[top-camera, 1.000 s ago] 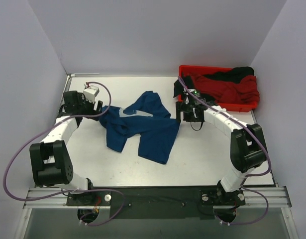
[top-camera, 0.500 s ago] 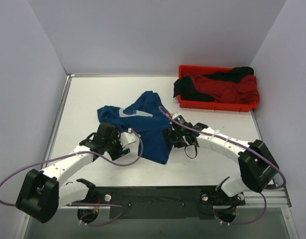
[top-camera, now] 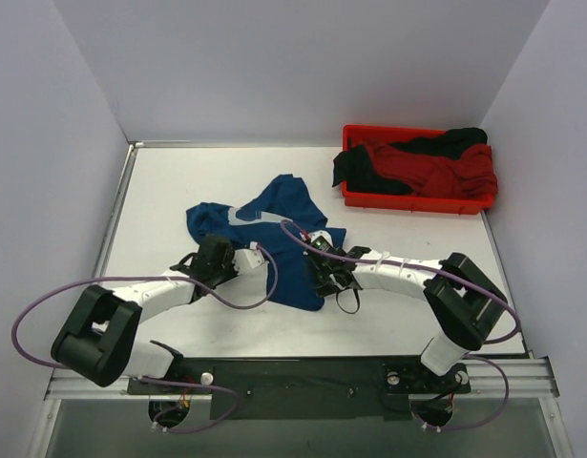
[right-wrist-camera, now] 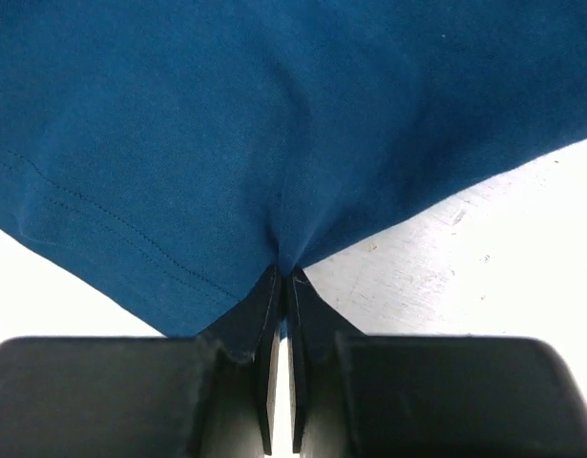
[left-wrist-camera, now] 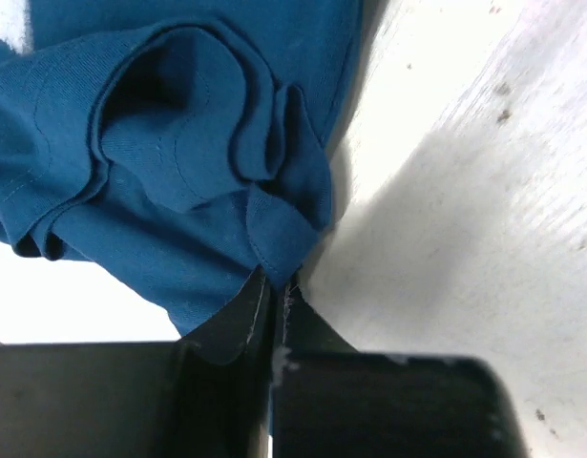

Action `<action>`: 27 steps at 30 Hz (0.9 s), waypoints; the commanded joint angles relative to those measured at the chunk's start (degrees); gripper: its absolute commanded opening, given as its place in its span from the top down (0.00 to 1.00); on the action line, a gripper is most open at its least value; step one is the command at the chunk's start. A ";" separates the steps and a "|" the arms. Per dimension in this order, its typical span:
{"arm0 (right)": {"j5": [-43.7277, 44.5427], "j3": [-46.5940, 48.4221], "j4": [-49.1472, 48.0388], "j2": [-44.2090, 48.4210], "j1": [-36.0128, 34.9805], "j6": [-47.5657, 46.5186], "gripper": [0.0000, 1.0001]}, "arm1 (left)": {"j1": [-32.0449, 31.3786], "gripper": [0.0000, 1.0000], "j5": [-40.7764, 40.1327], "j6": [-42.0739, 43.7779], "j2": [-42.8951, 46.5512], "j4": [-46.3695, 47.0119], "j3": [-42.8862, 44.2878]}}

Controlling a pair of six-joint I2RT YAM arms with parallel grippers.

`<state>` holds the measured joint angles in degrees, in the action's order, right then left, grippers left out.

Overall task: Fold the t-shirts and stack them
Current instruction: Flatten out the tshirt

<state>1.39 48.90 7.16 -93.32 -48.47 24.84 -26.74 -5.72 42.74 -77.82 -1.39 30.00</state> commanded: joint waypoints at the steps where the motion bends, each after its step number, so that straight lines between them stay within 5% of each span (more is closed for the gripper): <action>1: -3.23 -1.88 2.68 3.20 1.26 0.56 1.00 | 2.29 1.00 -4.66 -2.39 3.10 -5.35 1.45; 8: 5.19 4.52 16.01 26.58 8.56 -5.41 1.00 | 21.44 1.00 14.12 -9.69 22.07 -32.16 23.59; 11: 9.32 10.66 19.47 39.30 9.00 -8.48 1.00 | 29.17 1.00 16.09 -10.74 24.99 -43.13 35.35; 19: 6.00 24.81 21.58 57.28 8.39 -10.69 1.00 | 31.14 1.00 2.39 -16.81 30.18 -52.05 58.05; 23: 3.45 30.63 23.95 57.02 8.39 -11.83 1.00 | 31.05 1.00 7.62 -17.34 29.84 -56.96 67.46; 27: 1.07 34.59 23.08 53.07 8.39 -14.03 1.00 | 31.05 1.00 9.33 -18.39 29.57 -56.98 67.30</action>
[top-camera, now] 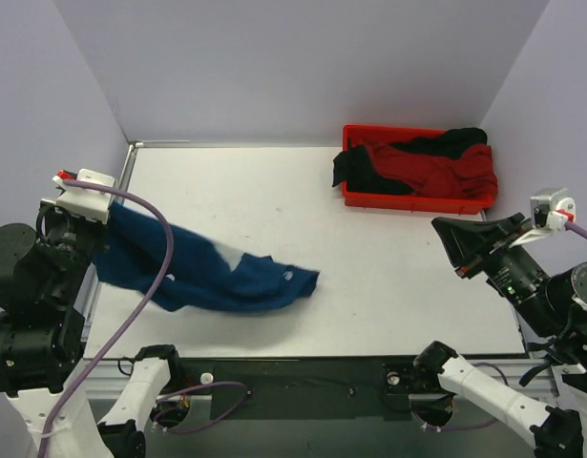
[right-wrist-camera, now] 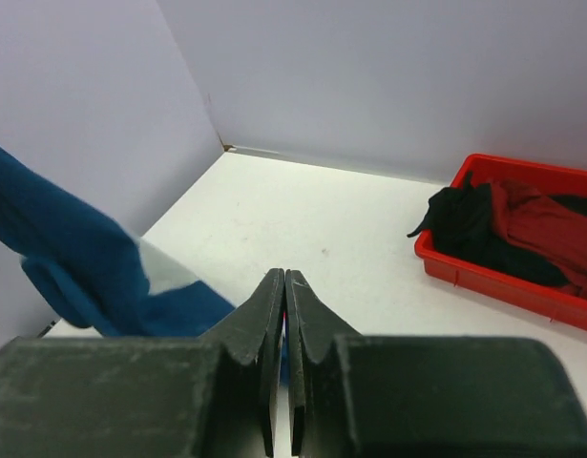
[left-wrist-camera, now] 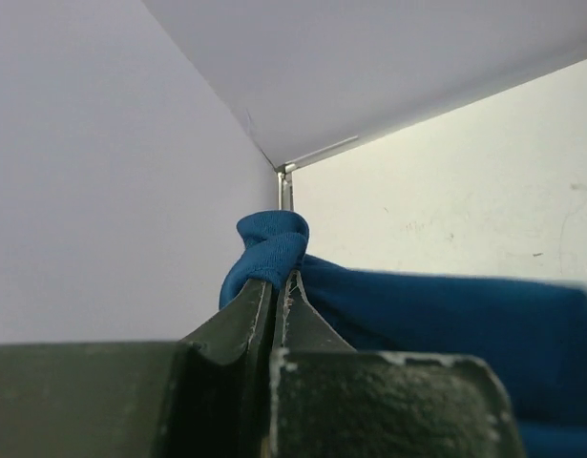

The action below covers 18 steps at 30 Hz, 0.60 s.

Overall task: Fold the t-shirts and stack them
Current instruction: Flatten out the tshirt

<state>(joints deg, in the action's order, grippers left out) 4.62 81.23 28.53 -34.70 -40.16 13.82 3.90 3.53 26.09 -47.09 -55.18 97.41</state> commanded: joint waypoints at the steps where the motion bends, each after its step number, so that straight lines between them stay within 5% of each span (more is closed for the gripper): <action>1: -2.25 2.61 1.27 -7.47 0.17 -4.23 1.00 | 0.32 1.00 -0.01 -1.74 -1.07 -1.35 -2.55; 4: -4.08 1.31 -1.28 -13.53 0.08 -6.08 1.00 | 0.40 1.00 4.79 -1.92 -1.69 1.99 -9.57; 6: -14.32 -2.20 -3.03 -17.48 -0.35 -11.25 1.00 | 0.41 1.00 9.64 -1.92 -1.60 2.88 -13.36; 12: -20.95 -17.31 -11.55 -30.22 -9.67 -24.54 0.67 | 0.23 1.00 14.49 -2.62 -1.77 3.50 -17.42; 13: -22.71 -18.29 -14.70 -31.73 -9.85 -24.90 0.55 | 0.23 1.00 14.23 -2.79 -1.78 3.59 -17.42; 18: -32.64 -14.46 -17.64 -48.32 -13.53 -26.32 0.33 | 0.32 1.00 9.05 -3.76 -1.51 5.95 -19.44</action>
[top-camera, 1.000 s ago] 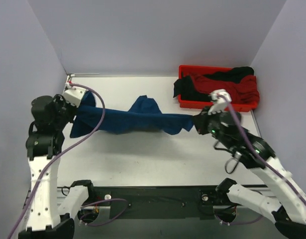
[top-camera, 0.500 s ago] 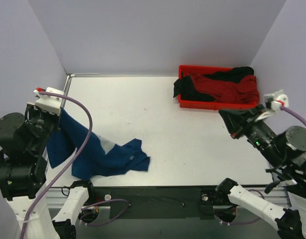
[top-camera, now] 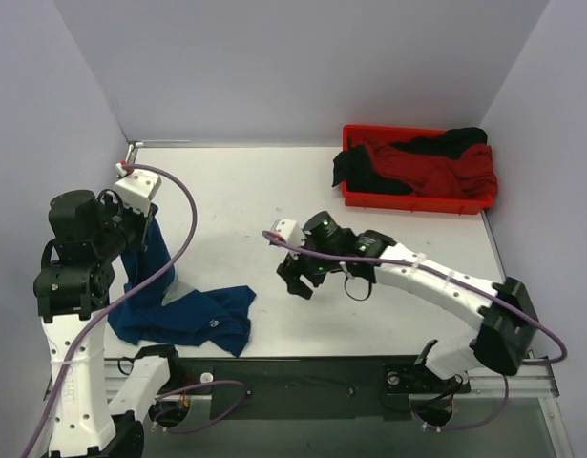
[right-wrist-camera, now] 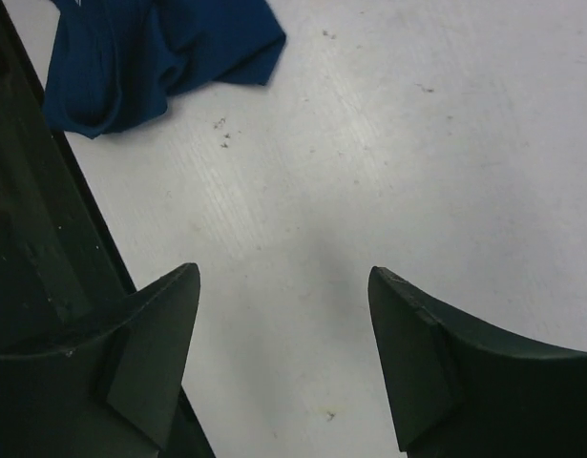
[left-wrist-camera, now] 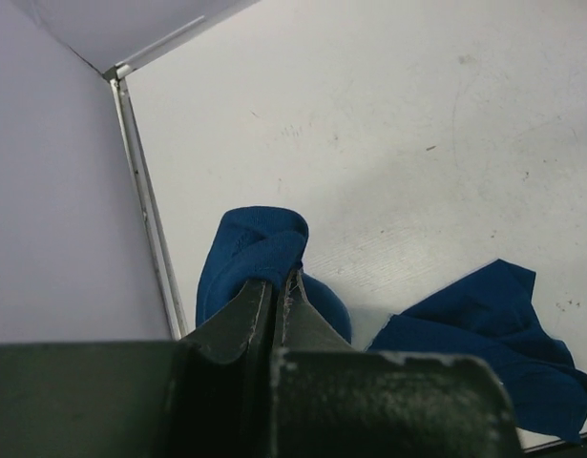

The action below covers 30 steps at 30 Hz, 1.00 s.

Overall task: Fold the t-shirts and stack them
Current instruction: Flatten out the tshirt

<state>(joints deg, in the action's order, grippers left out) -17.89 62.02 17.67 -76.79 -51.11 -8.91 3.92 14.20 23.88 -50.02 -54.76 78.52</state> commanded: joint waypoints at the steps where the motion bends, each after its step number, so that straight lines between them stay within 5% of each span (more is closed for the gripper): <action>1: -10.58 5.73 -8.25 -8.52 -4.33 -1.57 0.27 | 0.21 1.00 -4.15 -1.73 1.68 5.98 -1.35; 8: -9.36 9.16 -18.88 -27.41 -13.39 23.63 0.27 | 0.65 1.00 -12.18 -1.73 2.91 10.29 -9.09; 14: -6.46 16.56 -10.29 -37.90 -16.73 32.63 0.30 | 0.65 1.00 -12.96 -1.12 2.65 9.94 -7.68; 15: -5.76 16.38 -10.46 -38.95 -16.91 33.68 0.35 | 0.65 1.00 -12.88 -0.94 2.65 9.94 -7.33; 16: -5.14 16.38 -10.38 -39.31 -16.83 34.04 0.60 | 0.56 1.00 -12.88 -0.68 2.65 10.03 -7.33; 17: -4.18 16.29 -10.38 -39.57 -16.57 34.65 0.74 | 0.56 1.00 -13.05 -0.68 2.56 10.20 -7.42; 18: -3.82 16.03 -10.90 -39.05 -15.61 35.01 1.00 | 0.65 1.00 -13.31 -0.59 2.47 10.29 -7.59; 25: 16.27 0.67 -6.43 -13.17 -2.89 28.44 1.00 | 0.56 1.00 -7.80 0.38 1.42 9.94 -12.42; 30: 20.62 -6.20 0.69 -0.48 12.33 19.30 1.00 | -2.58 1.00 10.29 0.64 -1.65 7.40 -14.27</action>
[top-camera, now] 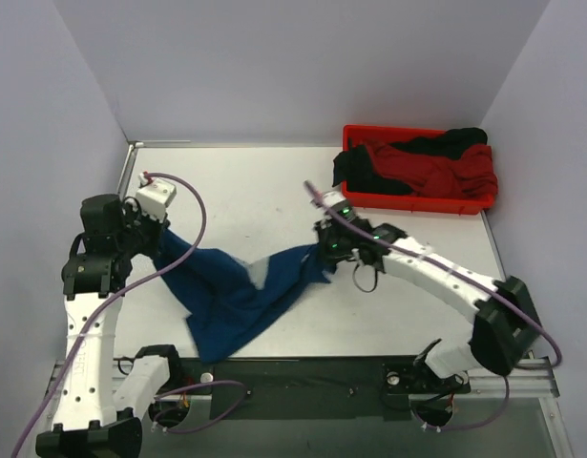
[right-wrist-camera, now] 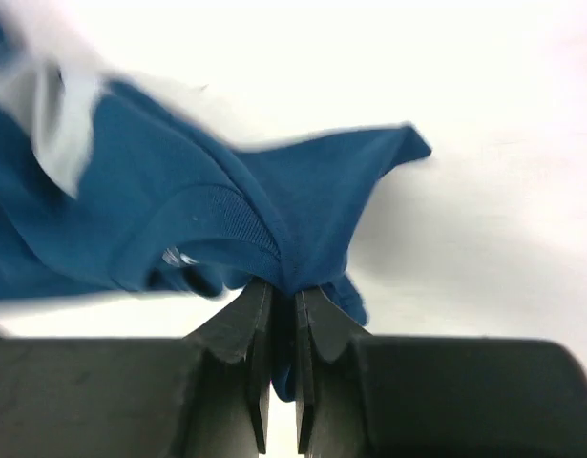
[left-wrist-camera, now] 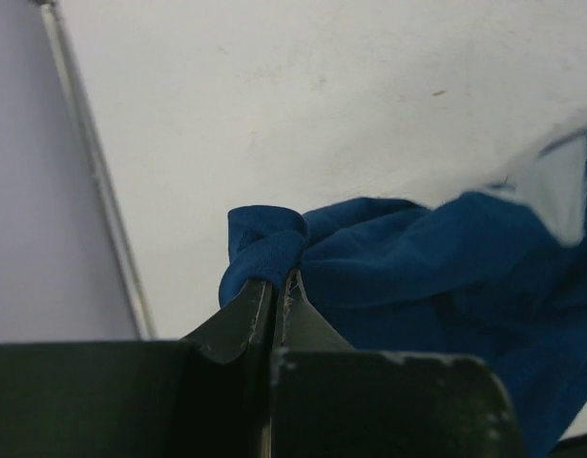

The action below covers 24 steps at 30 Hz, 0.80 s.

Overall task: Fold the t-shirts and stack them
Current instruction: Flatten out the tshirt

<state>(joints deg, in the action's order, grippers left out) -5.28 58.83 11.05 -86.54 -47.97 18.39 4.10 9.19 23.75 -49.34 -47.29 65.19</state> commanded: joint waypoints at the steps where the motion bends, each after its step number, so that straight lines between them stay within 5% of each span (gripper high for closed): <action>1: 7.66 -3.63 7.58 11.20 13.90 -8.80 1.00 | -3.56 1.00 16.20 1.21 -2.60 -0.26 -1.11; 6: 6.95 -1.45 7.58 12.81 25.01 -12.68 0.97 | -18.40 1.00 11.55 4.72 -4.62 -0.70 -6.72; 8: 9.22 1.10 7.41 10.71 27.39 -12.85 0.74 | -21.48 0.97 11.55 7.00 -5.93 -1.49 -10.85; 9: 10.71 2.07 7.50 9.74 28.27 -12.68 0.53 | -22.37 0.82 11.73 9.10 -6.38 -2.19 -12.00; 10: 13.60 4.60 8.71 7.90 28.71 -12.24 0.46 | -23.68 0.72 12.16 10.25 -6.99 -3.33 -14.19; 13: 18.54 9.19 14.16 6.82 29.07 -10.84 0.36 | -24.93 0.18 11.82 14.12 -6.56 -5.79 -16.58; 19: 20.92 0.51 16.46 19.64 24.69 -4.25 0.36 | -24.93 0.13 6.46 15.72 0.03 -5.54 -16.50; 24: 17.06 -11.52 16.64 22.39 10.12 7.59 0.33 | -26.86 0.21 3.56 15.89 -4.26 1.48 -21.13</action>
<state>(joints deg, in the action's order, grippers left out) 12.80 54.39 23.81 -63.29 -28.84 15.35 -21.10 15.66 37.78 -50.57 -52.42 46.81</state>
